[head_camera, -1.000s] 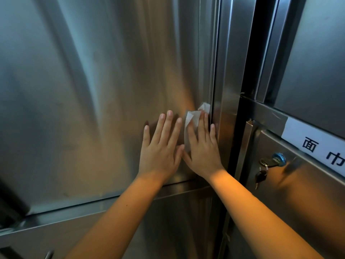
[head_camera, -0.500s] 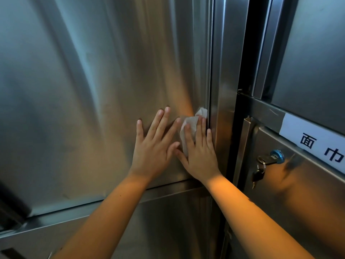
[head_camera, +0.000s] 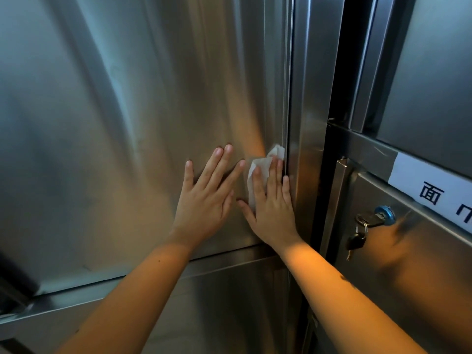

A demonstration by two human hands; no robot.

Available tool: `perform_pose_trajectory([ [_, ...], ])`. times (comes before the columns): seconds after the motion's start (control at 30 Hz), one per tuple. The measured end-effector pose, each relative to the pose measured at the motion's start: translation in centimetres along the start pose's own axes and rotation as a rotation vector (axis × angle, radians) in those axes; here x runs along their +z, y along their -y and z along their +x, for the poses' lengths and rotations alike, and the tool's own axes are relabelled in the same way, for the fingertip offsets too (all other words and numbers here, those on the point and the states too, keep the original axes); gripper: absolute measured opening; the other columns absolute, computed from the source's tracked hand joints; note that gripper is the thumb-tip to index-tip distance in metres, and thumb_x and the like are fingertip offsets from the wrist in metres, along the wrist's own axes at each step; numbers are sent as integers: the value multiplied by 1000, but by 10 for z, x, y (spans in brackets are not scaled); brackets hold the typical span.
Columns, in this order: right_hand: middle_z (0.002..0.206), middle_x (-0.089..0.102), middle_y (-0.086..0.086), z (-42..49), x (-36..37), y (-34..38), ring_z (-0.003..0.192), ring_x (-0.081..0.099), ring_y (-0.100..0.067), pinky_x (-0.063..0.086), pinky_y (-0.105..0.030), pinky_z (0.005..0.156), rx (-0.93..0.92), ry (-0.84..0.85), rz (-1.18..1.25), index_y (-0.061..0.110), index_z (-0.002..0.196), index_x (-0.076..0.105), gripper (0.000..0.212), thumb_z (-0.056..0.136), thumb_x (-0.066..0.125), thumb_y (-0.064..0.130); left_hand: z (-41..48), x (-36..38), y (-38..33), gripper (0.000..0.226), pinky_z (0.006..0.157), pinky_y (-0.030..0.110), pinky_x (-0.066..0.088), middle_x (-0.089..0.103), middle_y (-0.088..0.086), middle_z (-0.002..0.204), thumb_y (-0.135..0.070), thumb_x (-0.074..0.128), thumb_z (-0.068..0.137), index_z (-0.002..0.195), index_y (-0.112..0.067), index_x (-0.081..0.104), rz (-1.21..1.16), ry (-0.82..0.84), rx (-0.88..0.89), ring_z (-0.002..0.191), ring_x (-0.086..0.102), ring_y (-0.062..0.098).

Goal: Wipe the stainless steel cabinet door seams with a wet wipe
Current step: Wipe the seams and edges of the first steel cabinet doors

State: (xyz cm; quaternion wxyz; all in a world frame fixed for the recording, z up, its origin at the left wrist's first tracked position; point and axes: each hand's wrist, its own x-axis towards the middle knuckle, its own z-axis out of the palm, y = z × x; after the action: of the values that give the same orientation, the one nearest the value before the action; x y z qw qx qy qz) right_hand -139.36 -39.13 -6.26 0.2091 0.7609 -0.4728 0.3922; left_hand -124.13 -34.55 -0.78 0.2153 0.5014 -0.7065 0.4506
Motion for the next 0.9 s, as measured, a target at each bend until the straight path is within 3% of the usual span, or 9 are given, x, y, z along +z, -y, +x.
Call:
perform_pose_trajectory([
  [0.23, 144, 25, -30, -70, 23, -1, 134, 30, -41, 8, -41, 112, 0, 203, -80, 9, 146, -15, 81, 91, 22, 56, 0, 1, 1, 51, 110, 51, 2, 8, 8, 153, -27, 29, 98, 148, -20, 17, 20, -36, 14, 143, 0, 19],
  [0.37, 145, 21, -28, -57, 16, 2, 135, 24, -41, 6, -42, 112, 35, 148, -28, 10, 145, -19, 75, 94, 11, 56, 0, -1, -1, 51, 110, 51, 1, 8, 7, 153, -27, 28, 99, 148, -20, 16, 14, -32, 4, 142, -1, 18],
  [0.43, 147, 19, -29, -40, 10, 3, 137, 19, -40, 6, -42, 113, 35, 123, -12, 10, 144, -21, 78, 93, 16, 57, 0, -2, -1, 51, 110, 51, 0, 8, 7, 153, -28, 26, 99, 148, -20, 16, 23, -20, 2, 142, -1, 19],
  [0.53, 149, 8, -27, -31, 3, 4, 139, 13, -39, 2, -41, 113, 45, 173, -35, 11, 143, -25, 84, 90, 19, 60, 0, -3, -1, 50, 110, 51, 0, 7, 7, 153, -29, 24, 100, 148, -20, 15, 24, -4, 4, 142, -2, 19],
  [0.67, 144, -37, -20, -66, 15, 2, 138, -26, -29, -14, -38, 113, 33, 373, -17, 14, 132, -42, 86, 88, 12, 65, -1, -3, -2, 51, 110, 51, -1, 3, 6, 153, -29, 24, 99, 148, -22, 11, 7, 25, -9, 142, -7, 17],
  [0.7, 147, -28, -23, -74, 17, 2, 141, -18, -30, -6, -39, 115, 46, 384, -25, 11, 134, -39, 88, 88, 15, 64, -1, -4, -3, 51, 110, 51, -1, 2, 6, 153, -29, 25, 99, 148, -22, 11, 10, 29, -11, 141, -9, 17],
  [0.77, 147, 8, -26, -79, 16, 5, 138, 17, -36, 17, -45, 111, 85, 384, -24, 2, 144, -18, 91, 87, 20, 63, 0, -5, -2, 52, 109, 51, -1, 2, 6, 152, -28, 27, 99, 148, -21, 11, 16, 33, -14, 141, -11, 16],
  [0.8, 145, 14, -27, -79, 15, 5, 136, 23, -39, 18, -47, 108, 82, 402, -3, 3, 145, -9, 89, 86, 22, 62, 0, -6, -2, 52, 109, 50, -1, 2, 6, 152, -28, 27, 99, 148, -21, 12, 17, 33, -14, 141, -10, 17],
  [0.9, 148, 3, -25, -81, 16, 1, 138, 7, -41, 3, -49, 110, 50, 487, 41, 7, 141, -4, 82, 87, 19, 63, 0, -8, -4, 52, 108, 50, 0, 4, 7, 152, -29, 28, 99, 148, -21, 12, 11, 29, -11, 141, -2, 18],
])
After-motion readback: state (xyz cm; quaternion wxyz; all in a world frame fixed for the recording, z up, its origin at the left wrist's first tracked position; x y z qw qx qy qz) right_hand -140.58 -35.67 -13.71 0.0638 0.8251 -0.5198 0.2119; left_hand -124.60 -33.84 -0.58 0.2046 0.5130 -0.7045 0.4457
